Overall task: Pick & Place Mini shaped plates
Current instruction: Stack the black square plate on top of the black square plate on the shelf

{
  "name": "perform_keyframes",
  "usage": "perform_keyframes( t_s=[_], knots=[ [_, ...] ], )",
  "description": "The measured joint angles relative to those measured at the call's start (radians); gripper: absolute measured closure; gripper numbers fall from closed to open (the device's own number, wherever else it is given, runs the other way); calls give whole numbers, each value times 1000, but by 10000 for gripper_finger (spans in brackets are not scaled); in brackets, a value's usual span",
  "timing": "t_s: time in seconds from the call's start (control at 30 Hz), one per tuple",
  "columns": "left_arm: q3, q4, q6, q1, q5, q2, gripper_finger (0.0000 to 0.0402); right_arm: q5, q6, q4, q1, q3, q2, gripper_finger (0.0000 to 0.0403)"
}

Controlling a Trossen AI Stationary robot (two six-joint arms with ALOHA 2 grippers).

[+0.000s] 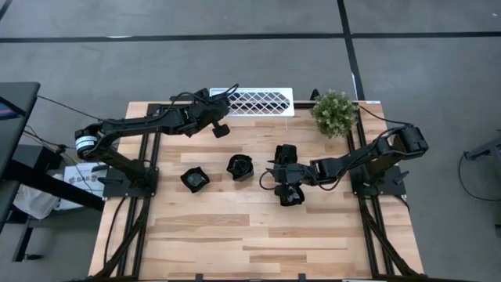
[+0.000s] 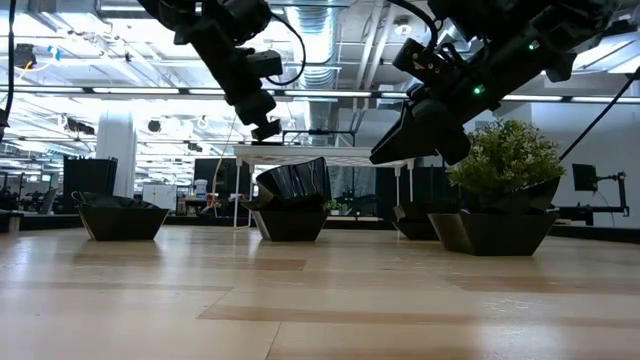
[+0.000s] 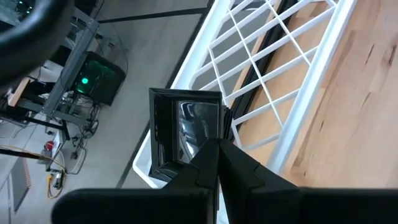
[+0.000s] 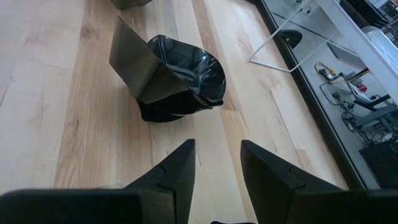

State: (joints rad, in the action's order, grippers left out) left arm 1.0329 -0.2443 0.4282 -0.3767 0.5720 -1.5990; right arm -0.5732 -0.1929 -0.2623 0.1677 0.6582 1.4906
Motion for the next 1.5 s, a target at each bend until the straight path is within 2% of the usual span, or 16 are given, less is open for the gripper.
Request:
perform_keyframes(
  t_s=[0.27, 0.83, 1.07, 1.5],
  knots=[
    [0, 5, -10, -10, 3, -38, 394, 0, 0, 0, 0, 0, 0, 280],
    [0, 6, -7, -10, 4, -23, 394, 0, 0, 0, 0, 0, 0, 280],
    [0, 31, 43, 5, 58, -23, 376, 0, 0, 0, 0, 0, 0, 280],
    [0, 69, 73, 4, 60, -23, 368, 0, -1, -1, 0, 0, 0, 280]
  ],
)
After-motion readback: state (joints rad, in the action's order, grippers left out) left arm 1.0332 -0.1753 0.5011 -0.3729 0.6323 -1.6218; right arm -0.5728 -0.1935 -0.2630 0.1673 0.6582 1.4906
